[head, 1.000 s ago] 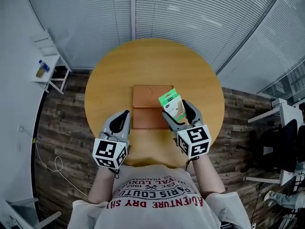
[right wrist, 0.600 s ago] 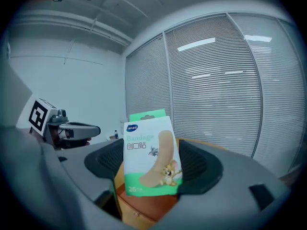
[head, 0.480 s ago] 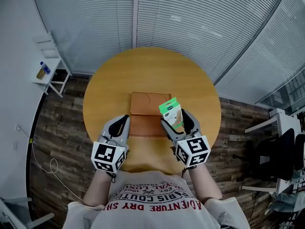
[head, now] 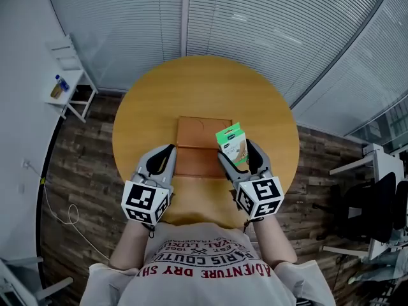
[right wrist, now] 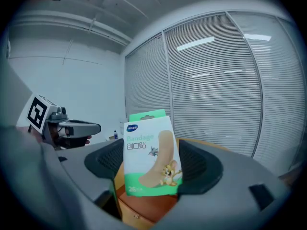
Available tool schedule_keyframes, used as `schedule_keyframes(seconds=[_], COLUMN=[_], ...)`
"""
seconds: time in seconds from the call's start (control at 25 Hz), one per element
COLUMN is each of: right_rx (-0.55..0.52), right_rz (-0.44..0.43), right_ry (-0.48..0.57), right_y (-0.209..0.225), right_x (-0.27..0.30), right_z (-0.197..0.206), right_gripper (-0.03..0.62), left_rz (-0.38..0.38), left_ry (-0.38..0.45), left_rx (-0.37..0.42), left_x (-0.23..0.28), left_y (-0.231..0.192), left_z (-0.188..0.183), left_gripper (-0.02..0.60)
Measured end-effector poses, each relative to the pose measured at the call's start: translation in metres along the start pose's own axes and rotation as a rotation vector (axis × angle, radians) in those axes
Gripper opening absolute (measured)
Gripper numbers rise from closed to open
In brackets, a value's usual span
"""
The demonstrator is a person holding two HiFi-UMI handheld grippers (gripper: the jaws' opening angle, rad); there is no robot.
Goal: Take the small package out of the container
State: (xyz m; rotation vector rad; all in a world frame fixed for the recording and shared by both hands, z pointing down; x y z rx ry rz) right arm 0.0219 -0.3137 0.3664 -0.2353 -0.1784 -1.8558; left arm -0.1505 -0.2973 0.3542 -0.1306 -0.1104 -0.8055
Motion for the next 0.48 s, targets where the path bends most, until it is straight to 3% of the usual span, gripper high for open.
schedule_keyframes(seconds=[0.48], right_rx=[-0.003], right_rz=[0.015], right_ry=[0.013], right_y=[-0.0022], right_x=[-0.0013], right_z=[-0.0021], right_gripper=[0.364], left_rz=[-0.001], left_ry=[0.015], left_rx=[0.009], left_x=[-0.0013], left_y=[0.0031], left_z=[-0.0033], left_gripper=[0.011])
Point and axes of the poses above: the fingertips, and each gripper's own axes: x forward along the fingers, y to its right, z out of its underside, the point moved 2 cm from there along -x, backward along the fingers, and after that the axes turned 13 degrees about z, right-handed, at the moved point
